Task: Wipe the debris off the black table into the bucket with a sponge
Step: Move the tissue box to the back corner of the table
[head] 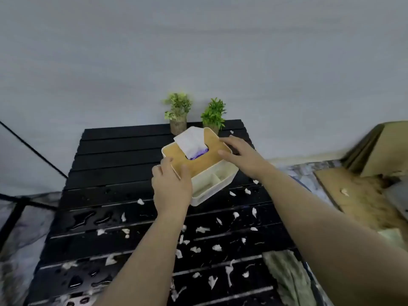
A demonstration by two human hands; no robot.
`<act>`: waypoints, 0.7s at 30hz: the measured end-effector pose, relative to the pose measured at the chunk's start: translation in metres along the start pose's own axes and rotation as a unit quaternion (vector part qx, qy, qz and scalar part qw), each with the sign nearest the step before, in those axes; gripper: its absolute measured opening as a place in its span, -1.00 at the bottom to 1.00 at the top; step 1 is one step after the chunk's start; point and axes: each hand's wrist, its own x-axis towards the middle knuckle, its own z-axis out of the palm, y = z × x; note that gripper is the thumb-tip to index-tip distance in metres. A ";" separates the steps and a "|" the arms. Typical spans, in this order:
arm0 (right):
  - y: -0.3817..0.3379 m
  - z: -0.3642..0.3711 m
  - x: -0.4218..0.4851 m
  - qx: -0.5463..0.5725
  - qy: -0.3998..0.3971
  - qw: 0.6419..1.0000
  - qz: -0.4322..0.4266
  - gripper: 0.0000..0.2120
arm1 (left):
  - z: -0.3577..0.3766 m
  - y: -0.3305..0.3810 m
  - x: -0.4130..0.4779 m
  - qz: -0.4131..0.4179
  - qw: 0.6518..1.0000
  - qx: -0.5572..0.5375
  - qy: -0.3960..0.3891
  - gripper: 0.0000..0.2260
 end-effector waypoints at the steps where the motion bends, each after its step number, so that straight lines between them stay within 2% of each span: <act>1: 0.005 0.005 0.000 0.021 -0.005 1.000 -0.004 -0.53 | 0.006 -0.003 -0.003 -0.025 0.999 -0.027 0.000 -0.62; 4: 0.014 0.017 0.001 0.065 -0.045 0.997 0.023 -0.47 | 0.026 -0.013 -0.006 -0.068 0.991 -0.116 -0.010 -0.61; 6: 0.021 0.026 0.001 0.090 -0.041 0.995 0.023 -0.49 | 0.036 -0.018 -0.010 -0.059 0.985 -0.160 -0.006 -0.58; 9: 0.030 0.031 0.001 0.126 -0.001 0.992 -0.004 -0.57 | 0.042 -0.023 -0.010 -0.009 0.991 -0.134 0.017 -0.53; 13: 0.015 0.031 -0.013 0.151 0.006 0.988 -0.021 -0.52 | 0.027 -0.024 -0.012 0.045 0.991 -0.117 0.049 -0.49; 18: -0.020 0.039 -0.039 0.118 -0.050 0.991 -0.042 -0.27 | -0.025 -0.033 -0.017 0.068 0.984 -0.160 0.034 -0.50; 21: -0.045 0.058 -0.043 0.122 -0.098 0.986 -0.055 -0.18 | -0.064 -0.049 -0.007 0.079 0.980 -0.183 0.004 -0.40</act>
